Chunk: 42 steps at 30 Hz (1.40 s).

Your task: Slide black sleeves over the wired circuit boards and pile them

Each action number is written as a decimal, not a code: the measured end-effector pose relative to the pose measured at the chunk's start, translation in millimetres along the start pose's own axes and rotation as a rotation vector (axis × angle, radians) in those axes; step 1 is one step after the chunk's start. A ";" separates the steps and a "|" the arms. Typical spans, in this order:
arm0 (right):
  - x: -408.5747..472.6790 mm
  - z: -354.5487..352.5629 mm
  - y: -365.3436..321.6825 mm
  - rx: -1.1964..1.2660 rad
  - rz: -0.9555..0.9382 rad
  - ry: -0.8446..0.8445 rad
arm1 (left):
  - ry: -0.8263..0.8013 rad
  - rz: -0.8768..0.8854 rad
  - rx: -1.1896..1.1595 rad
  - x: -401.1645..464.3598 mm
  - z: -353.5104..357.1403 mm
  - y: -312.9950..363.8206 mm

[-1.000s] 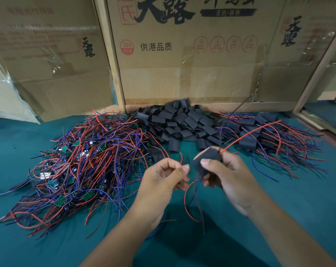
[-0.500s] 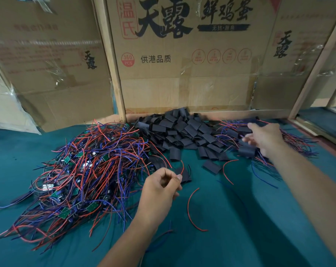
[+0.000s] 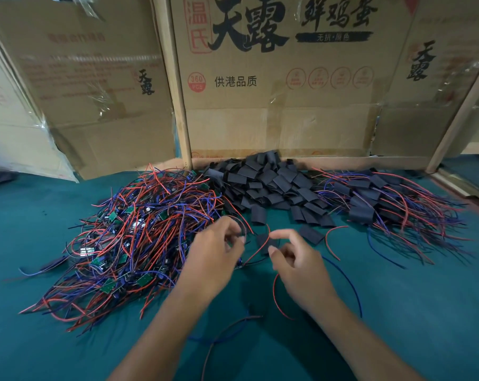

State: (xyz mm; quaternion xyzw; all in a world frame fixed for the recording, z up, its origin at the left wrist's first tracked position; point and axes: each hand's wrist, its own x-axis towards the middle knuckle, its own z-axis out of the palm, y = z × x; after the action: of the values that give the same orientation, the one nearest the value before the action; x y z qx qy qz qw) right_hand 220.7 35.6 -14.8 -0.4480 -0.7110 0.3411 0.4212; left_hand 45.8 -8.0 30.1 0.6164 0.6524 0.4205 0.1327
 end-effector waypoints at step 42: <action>1.1 -4.5 16.1 -0.023 -0.133 -0.031 | 0.201 0.283 0.422 173.3 -152.1 49.1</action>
State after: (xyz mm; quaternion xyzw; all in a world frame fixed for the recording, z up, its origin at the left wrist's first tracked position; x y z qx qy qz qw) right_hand 230.1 43.0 -26.5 -0.3993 -0.7495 0.3112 0.4266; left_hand -60.9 86.6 217.8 0.6708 0.6428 0.3487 -0.1240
